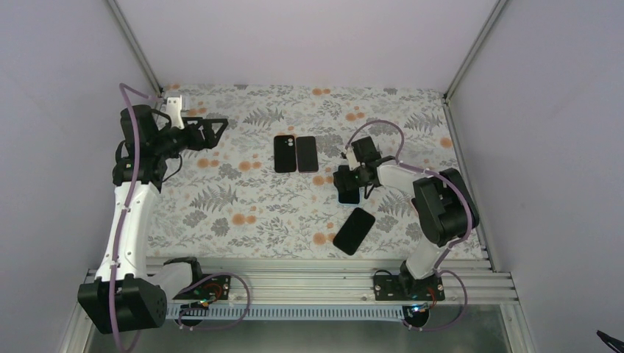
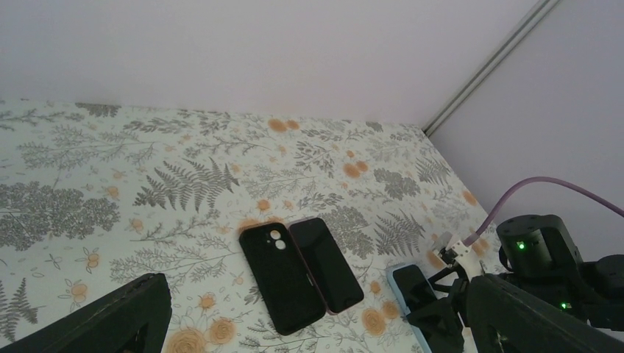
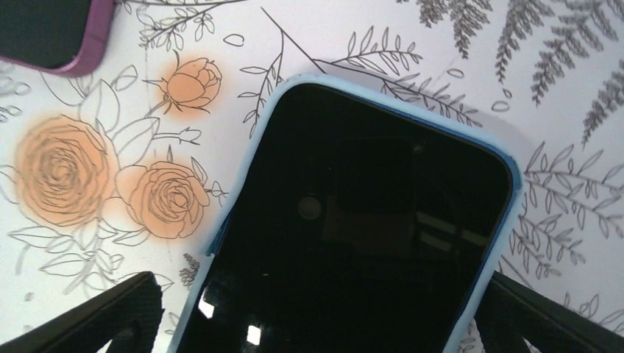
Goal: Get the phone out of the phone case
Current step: Pick up the phone at the center of the board.
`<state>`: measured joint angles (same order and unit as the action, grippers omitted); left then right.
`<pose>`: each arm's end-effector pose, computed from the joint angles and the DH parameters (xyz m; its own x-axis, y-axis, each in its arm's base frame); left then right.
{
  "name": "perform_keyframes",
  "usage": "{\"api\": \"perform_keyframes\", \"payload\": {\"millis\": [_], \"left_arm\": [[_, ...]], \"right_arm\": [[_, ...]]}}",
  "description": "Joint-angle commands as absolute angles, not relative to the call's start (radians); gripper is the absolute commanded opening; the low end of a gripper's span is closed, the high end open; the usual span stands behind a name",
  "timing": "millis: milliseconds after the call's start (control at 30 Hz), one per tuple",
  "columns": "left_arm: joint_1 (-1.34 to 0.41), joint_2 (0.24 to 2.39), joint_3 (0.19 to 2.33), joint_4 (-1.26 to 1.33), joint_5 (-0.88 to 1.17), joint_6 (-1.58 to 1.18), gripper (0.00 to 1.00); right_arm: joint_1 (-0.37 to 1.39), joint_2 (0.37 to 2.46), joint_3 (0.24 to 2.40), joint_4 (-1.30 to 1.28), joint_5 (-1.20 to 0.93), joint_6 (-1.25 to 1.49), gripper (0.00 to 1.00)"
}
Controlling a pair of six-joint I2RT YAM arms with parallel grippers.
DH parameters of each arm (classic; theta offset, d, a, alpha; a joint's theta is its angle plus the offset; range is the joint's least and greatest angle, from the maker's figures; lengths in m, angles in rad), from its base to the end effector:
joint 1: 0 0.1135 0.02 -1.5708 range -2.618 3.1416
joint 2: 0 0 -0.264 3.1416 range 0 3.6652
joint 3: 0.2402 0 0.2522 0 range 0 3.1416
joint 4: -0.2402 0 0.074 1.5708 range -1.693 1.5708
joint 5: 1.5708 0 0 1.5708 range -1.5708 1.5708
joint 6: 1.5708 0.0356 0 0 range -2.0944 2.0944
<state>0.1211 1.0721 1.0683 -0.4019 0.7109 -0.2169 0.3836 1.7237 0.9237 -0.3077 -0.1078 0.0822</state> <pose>0.2328 0.0049 0.3646 -0.4910 -0.2240 -0.8419 0.4075 0.7951 -0.4492 0.2979 0.1244 0.1426 -0.8611 -0.2595 -0.4373 -0.3471 0.9284 0.1326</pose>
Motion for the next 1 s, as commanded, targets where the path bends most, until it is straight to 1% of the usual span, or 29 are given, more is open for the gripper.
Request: {"api": "perform_keyframes", "payload": {"millis": [0,33,133,200,233,367,400,467,533,667,733,767,800,867,967], "left_arm": [[0.111,1.046,1.066,-0.412,0.685,-0.185,1.00],[0.110,1.046,1.061,-0.414,0.677,-0.180,1.00],[0.103,1.058,1.062,-0.424,0.660,-0.163,1.00],[0.099,1.069,1.065,-0.426,0.658,-0.160,1.00],[0.097,1.072,1.068,-0.424,0.658,-0.157,1.00],[0.083,1.075,1.093,-0.431,0.648,-0.142,1.00],[0.076,1.078,1.098,-0.434,0.645,-0.138,1.00],[0.061,1.081,1.105,-0.435,0.639,-0.131,1.00],[0.042,1.083,1.107,-0.431,0.631,-0.122,1.00],[-0.019,1.096,1.130,-0.431,0.568,-0.068,1.00],[-0.041,1.101,1.140,-0.432,0.532,-0.043,1.00],[-0.049,1.101,1.140,-0.430,0.512,-0.031,1.00],[-0.056,1.099,1.139,-0.428,0.494,-0.020,1.00],[-0.060,1.093,1.133,-0.422,0.469,-0.002,1.00],[-0.065,1.077,1.119,-0.403,0.454,0.028,1.00]], "right_arm": [[0.408,1.791,0.936,-0.356,0.007,-0.041,0.99],[0.408,1.794,0.933,-0.357,0.024,-0.063,1.00],[0.406,1.788,0.915,-0.359,0.036,-0.128,0.92],[0.398,1.780,0.915,-0.366,0.021,-0.168,0.91],[0.389,1.778,0.919,-0.375,-0.002,-0.196,0.89],[0.338,1.800,0.991,-0.437,-0.105,-0.319,0.72],[0.325,1.808,1.007,-0.451,-0.119,-0.349,0.69],[0.306,1.819,1.035,-0.477,-0.139,-0.396,0.69],[0.295,1.820,1.055,-0.497,-0.147,-0.420,0.71],[0.293,1.778,1.049,-0.520,-0.152,-0.422,0.86],[0.294,1.750,1.033,-0.520,-0.146,-0.417,0.90],[0.293,1.740,1.024,-0.518,-0.138,-0.415,0.95],[0.293,1.733,1.015,-0.515,-0.129,-0.413,0.97],[0.294,1.730,1.003,-0.517,-0.118,-0.411,1.00],[0.293,1.745,0.986,-0.519,-0.102,-0.398,0.99]]}}
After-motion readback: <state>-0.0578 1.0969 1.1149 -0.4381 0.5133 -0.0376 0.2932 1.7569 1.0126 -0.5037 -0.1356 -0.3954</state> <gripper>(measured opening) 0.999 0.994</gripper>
